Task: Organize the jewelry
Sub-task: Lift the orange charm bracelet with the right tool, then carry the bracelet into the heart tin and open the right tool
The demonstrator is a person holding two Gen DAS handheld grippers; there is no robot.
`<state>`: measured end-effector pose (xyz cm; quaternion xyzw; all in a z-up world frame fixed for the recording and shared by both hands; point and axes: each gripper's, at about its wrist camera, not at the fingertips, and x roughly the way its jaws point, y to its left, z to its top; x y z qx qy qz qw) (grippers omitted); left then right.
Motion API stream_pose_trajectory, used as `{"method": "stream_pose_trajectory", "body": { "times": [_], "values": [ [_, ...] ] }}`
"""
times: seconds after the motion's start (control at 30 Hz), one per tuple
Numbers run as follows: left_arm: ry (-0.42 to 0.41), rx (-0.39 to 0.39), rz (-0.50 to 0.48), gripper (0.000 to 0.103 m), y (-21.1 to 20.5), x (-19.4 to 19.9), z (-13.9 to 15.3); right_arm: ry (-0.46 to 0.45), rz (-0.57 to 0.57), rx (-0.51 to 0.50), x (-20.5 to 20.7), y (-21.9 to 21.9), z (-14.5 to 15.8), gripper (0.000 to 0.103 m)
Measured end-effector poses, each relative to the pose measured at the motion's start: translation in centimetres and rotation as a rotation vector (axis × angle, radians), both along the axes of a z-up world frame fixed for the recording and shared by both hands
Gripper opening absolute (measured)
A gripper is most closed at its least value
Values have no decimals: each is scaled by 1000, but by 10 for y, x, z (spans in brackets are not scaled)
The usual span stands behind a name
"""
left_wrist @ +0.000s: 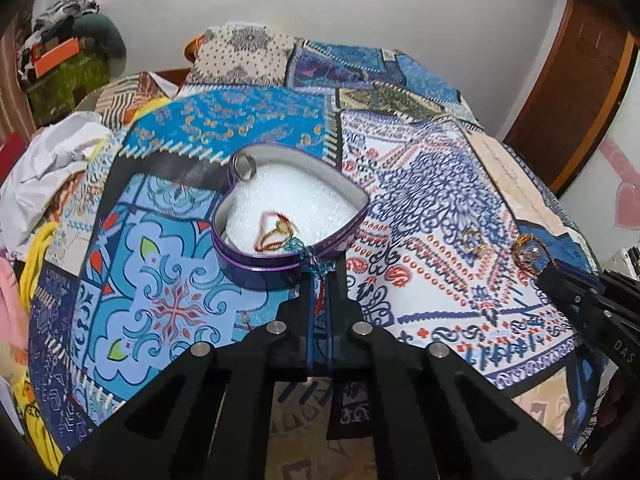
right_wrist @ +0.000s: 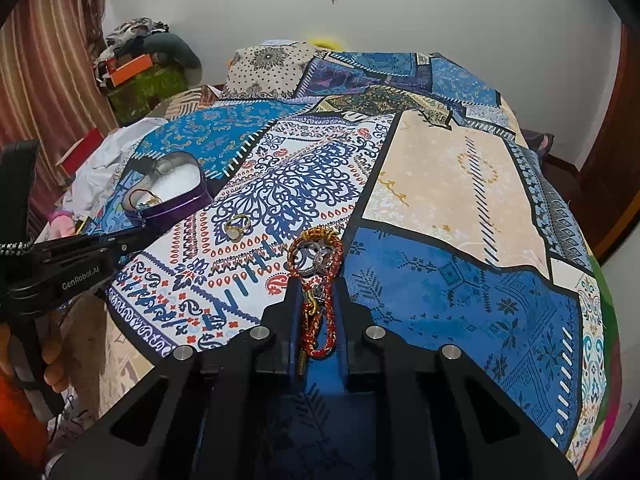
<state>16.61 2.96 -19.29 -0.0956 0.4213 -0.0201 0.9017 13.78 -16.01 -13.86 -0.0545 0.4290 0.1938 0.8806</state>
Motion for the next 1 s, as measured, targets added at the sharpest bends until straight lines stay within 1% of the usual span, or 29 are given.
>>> {"method": "stream_pose_trajectory", "body": {
  "times": [0.13, 0.4, 0.53, 0.7, 0.87, 1.0],
  "values": [
    [-32, -7, -1, 2, 2, -5, 11, -24, -2, 12, -3, -3, 9, 11],
    [-68, -26, 10, 1, 10, -10, 27, -83, -16, 37, -6, -5, 28, 11],
    [-82, -27, 14, 1, 12, -14, 33, -53, 9, 37, -4, -3, 25, 11],
    [-96, -29, 21, 0, 14, -16, 37, -29, -14, 11, -1, -3, 20, 17],
    [-124, -23, 34, 0, 19, -18, 46, -41, -27, 8, 0, -8, 24, 22],
    [-141, -18, 43, 0, 22, -17, 50, -53, -43, 7, 5, -13, 26, 22]
  ]
}}
